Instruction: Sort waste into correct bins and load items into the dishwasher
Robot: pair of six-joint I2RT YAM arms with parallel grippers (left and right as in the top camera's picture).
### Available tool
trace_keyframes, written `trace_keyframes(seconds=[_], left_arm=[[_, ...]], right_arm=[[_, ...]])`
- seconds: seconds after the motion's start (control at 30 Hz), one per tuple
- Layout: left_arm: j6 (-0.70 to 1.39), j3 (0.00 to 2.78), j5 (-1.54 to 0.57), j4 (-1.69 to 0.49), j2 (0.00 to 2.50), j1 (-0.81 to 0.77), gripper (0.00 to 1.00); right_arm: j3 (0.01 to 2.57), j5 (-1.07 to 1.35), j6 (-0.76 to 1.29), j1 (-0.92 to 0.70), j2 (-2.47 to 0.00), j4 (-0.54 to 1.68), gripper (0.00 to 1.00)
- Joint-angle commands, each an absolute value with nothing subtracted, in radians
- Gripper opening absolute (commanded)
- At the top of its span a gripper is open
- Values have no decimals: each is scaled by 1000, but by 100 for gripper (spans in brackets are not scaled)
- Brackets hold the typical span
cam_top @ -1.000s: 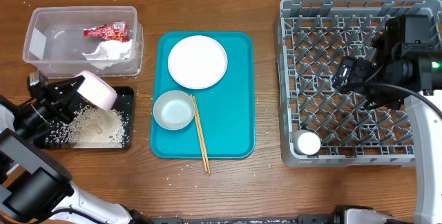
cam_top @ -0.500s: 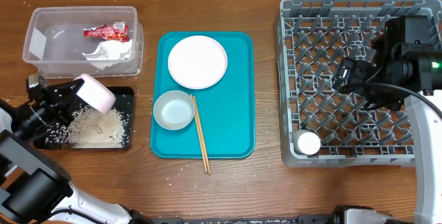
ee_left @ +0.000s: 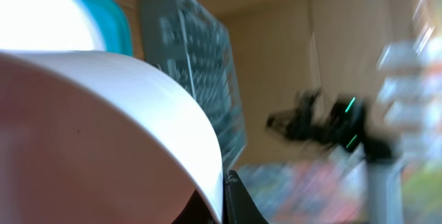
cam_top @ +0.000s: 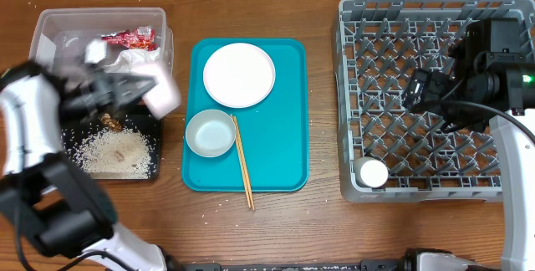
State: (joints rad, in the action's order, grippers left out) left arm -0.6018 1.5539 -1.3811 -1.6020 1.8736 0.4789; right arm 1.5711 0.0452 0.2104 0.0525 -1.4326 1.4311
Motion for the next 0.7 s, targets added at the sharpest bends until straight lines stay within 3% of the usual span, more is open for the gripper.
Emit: trace_keyframes(seconds=[0.0, 0.13, 0.33, 0.53, 0.67], left_arm=[[-402, 1709, -1170, -1452, 1814, 244, 4], [6, 1804, -643, -1241, 1814, -30, 4], [112, 1817, -107, -1112, 1842, -400, 4], [113, 1816, 64, -1126, 1995, -623, 4], [167, 1816, 52, -1148, 2094, -655, 4]], right_arm=[[1598, 47, 204, 57, -1431, 1426, 100], [1598, 47, 204, 57, -1431, 1426, 100], [1598, 47, 204, 57, -1431, 1427, 100], [1598, 47, 204, 57, -1431, 1427, 100], [1598, 47, 200, 57, -1431, 1427, 100]])
